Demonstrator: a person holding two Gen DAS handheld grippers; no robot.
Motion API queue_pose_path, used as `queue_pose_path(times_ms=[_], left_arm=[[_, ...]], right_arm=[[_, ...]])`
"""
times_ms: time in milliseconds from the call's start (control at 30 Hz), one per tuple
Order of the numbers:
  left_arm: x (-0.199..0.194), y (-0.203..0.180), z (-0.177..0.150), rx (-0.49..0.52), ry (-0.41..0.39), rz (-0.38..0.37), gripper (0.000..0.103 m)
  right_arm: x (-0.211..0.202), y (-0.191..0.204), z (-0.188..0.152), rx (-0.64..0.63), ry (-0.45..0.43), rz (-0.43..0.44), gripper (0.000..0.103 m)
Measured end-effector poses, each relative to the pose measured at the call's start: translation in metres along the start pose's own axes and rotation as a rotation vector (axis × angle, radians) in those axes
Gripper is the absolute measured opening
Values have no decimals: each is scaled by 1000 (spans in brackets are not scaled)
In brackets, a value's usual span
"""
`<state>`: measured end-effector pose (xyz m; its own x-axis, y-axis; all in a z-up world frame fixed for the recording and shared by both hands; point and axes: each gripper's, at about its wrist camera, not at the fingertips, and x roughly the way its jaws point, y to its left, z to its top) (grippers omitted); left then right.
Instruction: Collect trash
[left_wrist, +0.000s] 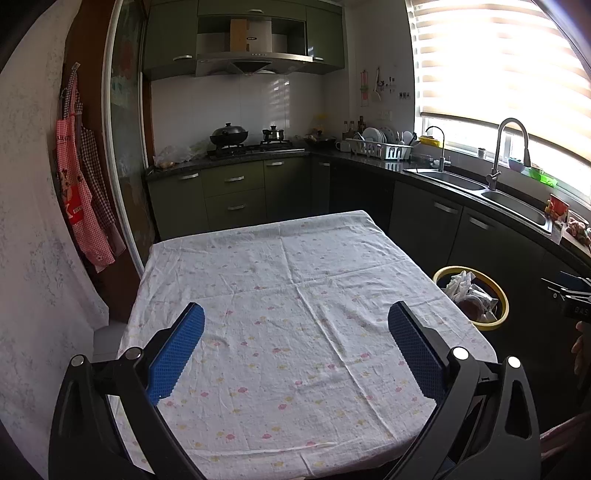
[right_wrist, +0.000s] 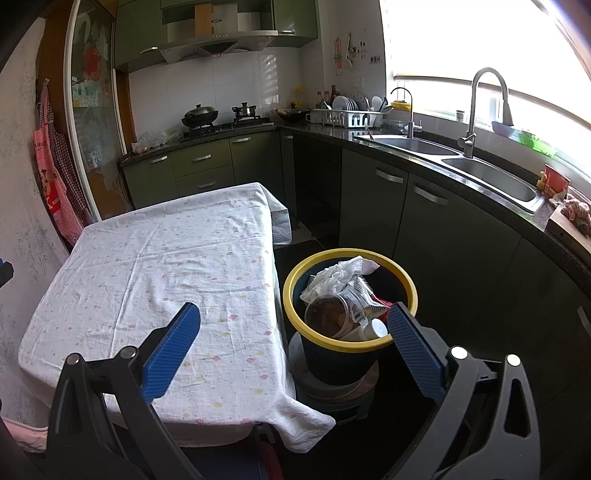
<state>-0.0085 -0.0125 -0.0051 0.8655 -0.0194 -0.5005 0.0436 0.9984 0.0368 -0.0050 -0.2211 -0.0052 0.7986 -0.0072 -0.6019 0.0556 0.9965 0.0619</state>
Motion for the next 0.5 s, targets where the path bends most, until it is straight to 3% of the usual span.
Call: queue_pose_path(times_ms=[500], left_arm=[[1,0,0,1,5,1,98]], right_arm=[[3,3,0,-3,3,0,97]])
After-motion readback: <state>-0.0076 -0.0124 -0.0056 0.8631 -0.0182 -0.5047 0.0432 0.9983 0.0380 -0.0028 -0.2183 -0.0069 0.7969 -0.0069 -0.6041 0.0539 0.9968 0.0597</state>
